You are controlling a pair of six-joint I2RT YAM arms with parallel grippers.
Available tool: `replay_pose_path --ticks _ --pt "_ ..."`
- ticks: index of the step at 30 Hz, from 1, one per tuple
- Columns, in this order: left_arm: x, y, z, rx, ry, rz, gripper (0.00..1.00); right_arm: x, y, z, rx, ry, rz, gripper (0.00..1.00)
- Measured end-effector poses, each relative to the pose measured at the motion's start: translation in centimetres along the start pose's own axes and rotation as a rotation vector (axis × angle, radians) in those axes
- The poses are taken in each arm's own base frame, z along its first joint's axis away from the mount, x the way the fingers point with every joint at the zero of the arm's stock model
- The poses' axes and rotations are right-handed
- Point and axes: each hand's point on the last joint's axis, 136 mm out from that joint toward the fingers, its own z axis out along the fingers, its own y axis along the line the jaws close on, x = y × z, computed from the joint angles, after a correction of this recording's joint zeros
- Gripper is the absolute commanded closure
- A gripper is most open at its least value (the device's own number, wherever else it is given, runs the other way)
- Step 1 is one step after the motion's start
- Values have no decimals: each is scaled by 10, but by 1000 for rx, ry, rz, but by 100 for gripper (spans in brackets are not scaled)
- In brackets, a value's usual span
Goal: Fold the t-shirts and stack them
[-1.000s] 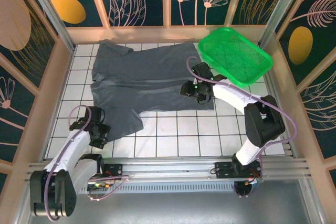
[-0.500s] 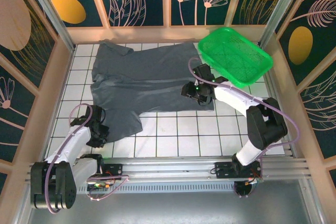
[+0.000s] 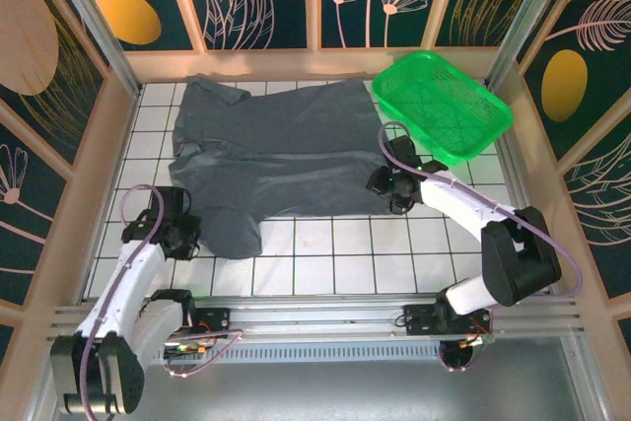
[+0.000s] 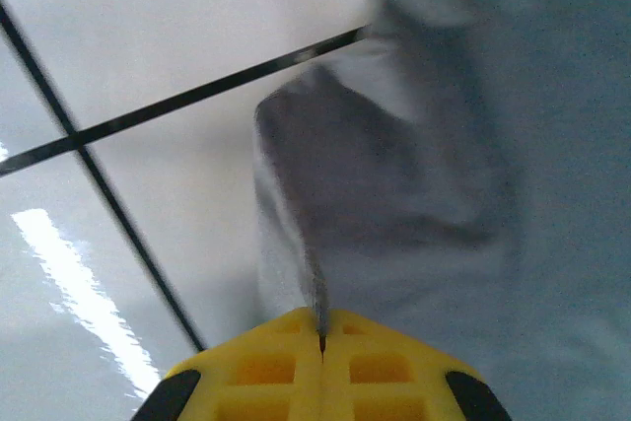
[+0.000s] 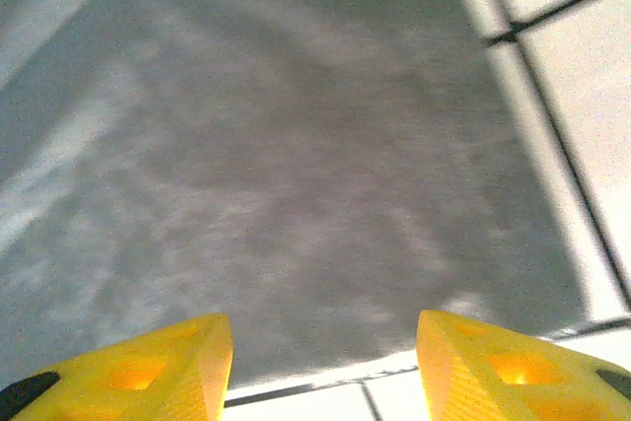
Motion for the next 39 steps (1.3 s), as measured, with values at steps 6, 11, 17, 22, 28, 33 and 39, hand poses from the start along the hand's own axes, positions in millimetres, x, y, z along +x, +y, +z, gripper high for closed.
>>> replay_pose_path --ticks 6,11,17,22,28,33,39 --pt "-9 -25 -25 84 -36 -61 100 12 -37 4 129 24 84 48" --pt "-8 -18 -30 79 -34 -94 100 21 -58 10 180 46 111 49" --pt "-5 -11 -28 63 -22 -108 100 16 -65 19 205 55 112 50" --pt "-4 -10 -26 47 -17 -107 100 19 -70 34 234 88 102 53" --pt "-2 -9 -24 40 -7 -107 100 18 -73 34 247 93 94 80" --pt "-1 -7 -25 34 1 -111 100 7 -60 40 214 77 81 100" --pt "3 10 -37 14 5 -192 100 8 -58 39 220 71 53 100"
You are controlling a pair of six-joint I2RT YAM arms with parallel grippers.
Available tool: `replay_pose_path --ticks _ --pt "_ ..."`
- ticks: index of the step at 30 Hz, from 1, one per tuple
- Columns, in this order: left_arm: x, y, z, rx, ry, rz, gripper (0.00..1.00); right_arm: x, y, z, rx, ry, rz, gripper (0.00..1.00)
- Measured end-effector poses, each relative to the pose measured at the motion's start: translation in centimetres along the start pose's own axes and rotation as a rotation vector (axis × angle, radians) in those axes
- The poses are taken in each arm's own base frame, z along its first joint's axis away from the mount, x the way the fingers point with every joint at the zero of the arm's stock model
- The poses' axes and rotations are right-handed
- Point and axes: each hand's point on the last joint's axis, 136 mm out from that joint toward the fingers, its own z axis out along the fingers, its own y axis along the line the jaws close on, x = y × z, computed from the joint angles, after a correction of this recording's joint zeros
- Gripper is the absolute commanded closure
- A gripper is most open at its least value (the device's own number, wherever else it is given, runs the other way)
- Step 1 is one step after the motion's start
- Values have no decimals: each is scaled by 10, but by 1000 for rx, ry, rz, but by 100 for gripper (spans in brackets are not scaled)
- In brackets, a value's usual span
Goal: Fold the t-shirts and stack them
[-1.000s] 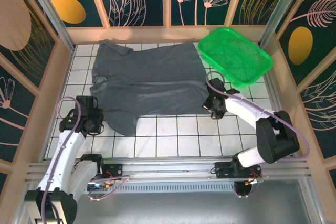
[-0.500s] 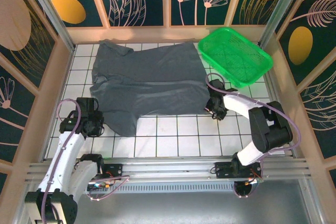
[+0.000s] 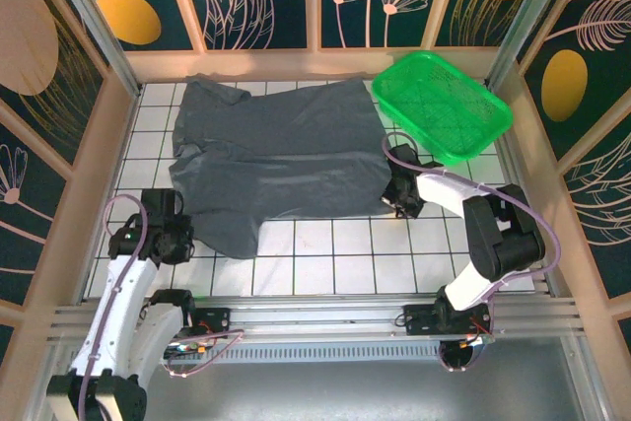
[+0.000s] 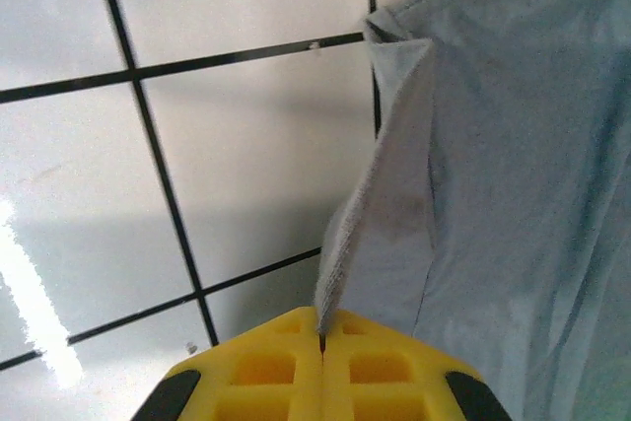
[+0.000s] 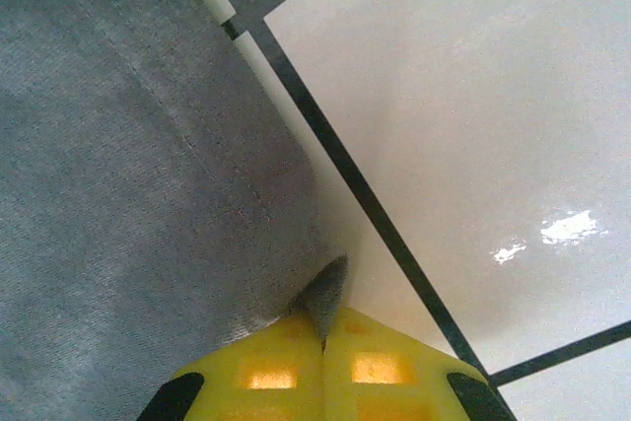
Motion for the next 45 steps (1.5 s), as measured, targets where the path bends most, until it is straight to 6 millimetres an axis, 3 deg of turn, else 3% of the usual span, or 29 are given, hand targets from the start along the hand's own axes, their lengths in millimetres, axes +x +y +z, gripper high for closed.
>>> replay_pose_path --ticks 12,17,24,27,34,38,41,45 --pt "1 55 -33 -75 -8 -184 100 44 -23 -23 57 37 -66 100" --pt "-5 54 -51 -62 -44 -212 100 50 -32 -26 80 37 -58 100" --pt "-13 40 -62 -15 -84 -197 100 50 -32 -27 91 27 -68 100" --pt "-15 19 -60 38 -85 -132 100 48 -26 -32 79 18 -64 100" --pt "-5 -65 -36 180 -29 75 100 30 6 -52 -14 -17 -44 100" --pt "-4 -107 -33 252 -31 161 100 12 29 -69 -77 -55 -28 100" --pt "-4 -140 -31 324 -39 213 100 -2 39 -70 -87 -65 -6 100" --pt "-4 -164 -27 397 -54 245 100 -18 51 -65 -81 -68 16 100"
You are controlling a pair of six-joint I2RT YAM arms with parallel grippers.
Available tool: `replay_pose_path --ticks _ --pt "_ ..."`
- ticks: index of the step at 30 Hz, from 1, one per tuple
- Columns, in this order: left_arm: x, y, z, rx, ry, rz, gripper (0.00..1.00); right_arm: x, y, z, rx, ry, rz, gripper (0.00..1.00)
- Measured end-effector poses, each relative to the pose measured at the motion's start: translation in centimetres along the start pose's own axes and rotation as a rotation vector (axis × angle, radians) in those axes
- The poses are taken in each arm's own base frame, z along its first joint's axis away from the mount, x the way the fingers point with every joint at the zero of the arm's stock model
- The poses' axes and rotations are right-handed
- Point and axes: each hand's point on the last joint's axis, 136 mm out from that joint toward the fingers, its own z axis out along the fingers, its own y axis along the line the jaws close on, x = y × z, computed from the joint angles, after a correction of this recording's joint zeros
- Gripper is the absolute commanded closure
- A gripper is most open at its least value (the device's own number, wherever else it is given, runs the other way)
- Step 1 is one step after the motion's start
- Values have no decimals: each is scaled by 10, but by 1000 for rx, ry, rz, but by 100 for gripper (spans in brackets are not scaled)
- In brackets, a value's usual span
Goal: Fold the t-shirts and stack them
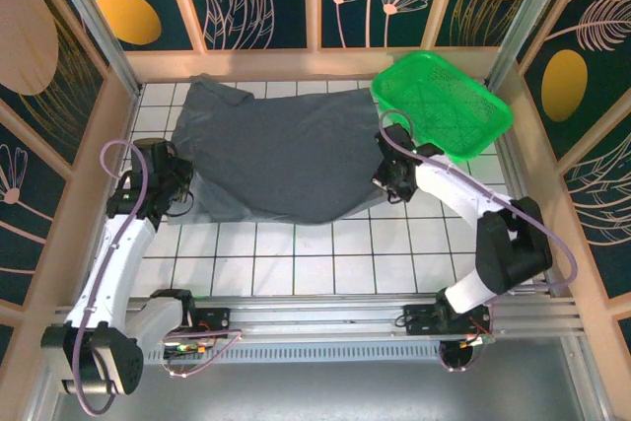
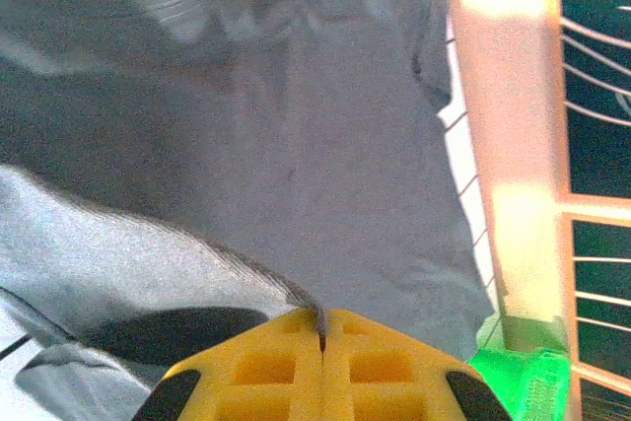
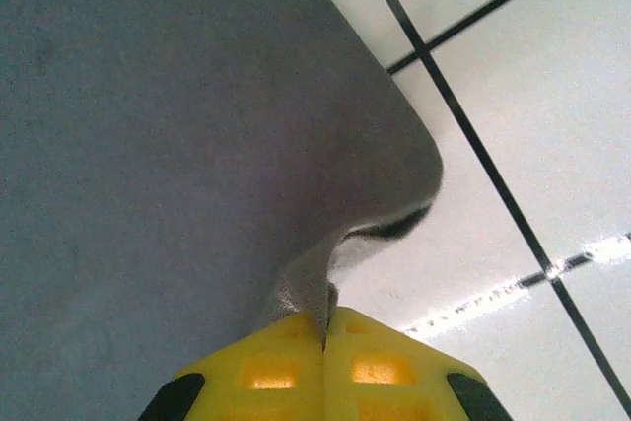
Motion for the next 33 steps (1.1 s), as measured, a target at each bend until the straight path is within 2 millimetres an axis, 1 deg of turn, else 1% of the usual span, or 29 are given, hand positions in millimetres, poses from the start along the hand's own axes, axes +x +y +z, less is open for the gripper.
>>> replay_pose_path --ticks 3,5,10,12,15,18,22,27,30,33 --pt "-5 -10 5 32 -23 19 100 -11 7 9 7 3 12 100" --pt "-7 -13 13 36 -28 28 100 -18 12 14 9 2 21 100" --pt "-10 -10 41 2 -41 55 100 -31 20 19 10 -7 35 100" --pt "-13 -11 47 -8 -50 66 100 -37 22 20 10 -12 43 100" --pt "-22 -19 50 -6 -76 79 100 -46 23 23 16 -26 54 100" --pt "-36 -28 49 11 -117 82 100 -53 23 28 29 -35 64 100" --pt "-49 -27 53 3 -151 87 100 -63 21 33 40 -42 82 100" --pt "-52 -19 67 -38 -146 116 100 -71 22 38 48 -50 85 100" --pt "-54 -22 73 -44 -145 134 100 -74 25 40 46 -50 74 100" --pt "-58 -24 75 -44 -153 141 100 -78 31 41 39 -56 68 100"
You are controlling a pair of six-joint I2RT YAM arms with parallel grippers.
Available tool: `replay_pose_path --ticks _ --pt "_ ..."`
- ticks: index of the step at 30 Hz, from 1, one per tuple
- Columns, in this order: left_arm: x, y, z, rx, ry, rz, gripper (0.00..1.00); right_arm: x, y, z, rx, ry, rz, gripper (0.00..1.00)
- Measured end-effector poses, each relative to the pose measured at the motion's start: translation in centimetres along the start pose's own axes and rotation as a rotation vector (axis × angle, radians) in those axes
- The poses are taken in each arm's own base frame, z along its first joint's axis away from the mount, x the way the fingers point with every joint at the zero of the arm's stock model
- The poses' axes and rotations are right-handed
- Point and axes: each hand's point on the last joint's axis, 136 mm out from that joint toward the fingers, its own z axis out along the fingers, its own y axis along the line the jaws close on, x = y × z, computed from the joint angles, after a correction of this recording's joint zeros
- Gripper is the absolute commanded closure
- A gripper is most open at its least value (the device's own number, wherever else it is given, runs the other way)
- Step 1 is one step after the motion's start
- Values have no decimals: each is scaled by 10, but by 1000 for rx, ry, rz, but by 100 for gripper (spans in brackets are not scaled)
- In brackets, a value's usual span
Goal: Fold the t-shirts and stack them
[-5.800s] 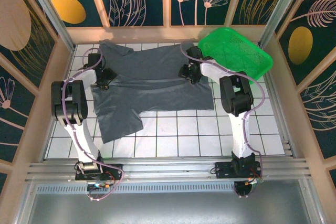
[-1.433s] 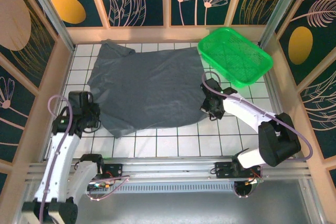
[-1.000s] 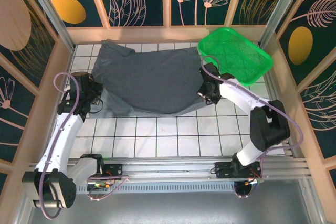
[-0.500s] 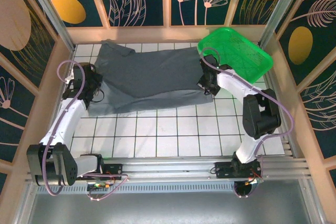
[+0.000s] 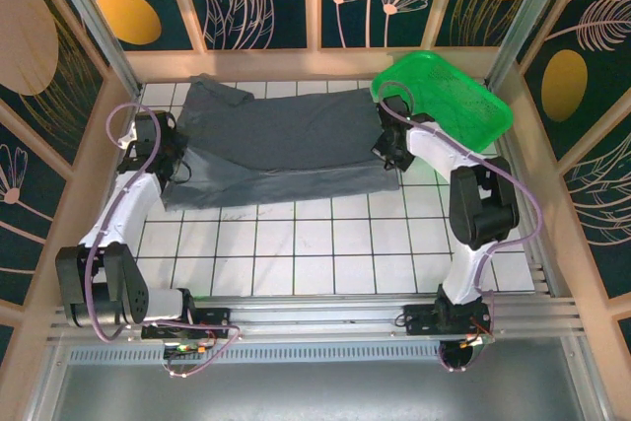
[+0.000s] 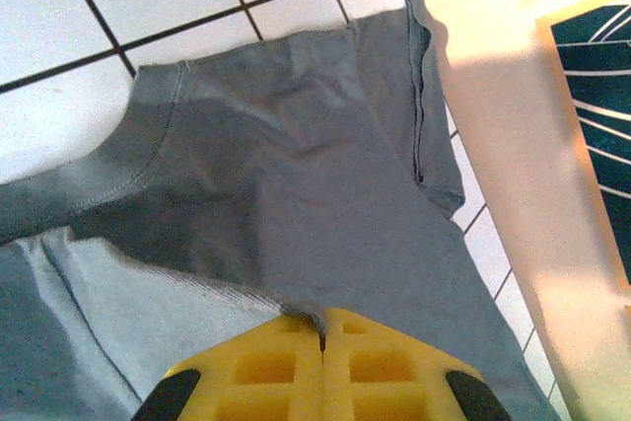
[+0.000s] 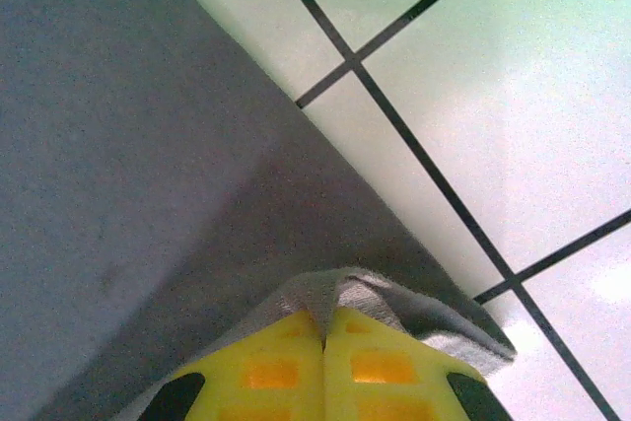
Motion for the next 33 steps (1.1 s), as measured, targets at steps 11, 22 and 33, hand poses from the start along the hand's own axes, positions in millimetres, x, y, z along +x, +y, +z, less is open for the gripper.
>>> replay_pose_path --ticks 11,22,33 --pt "-7 8 13 -42 -18 11 100 -10 11 14 6 0 -20 100" --pt "-12 5 36 -67 -12 37 100 -23 20 25 7 -12 -37 100" --pt "-13 -12 58 -64 31 135 37 -33 29 16 -45 -34 -138 45"
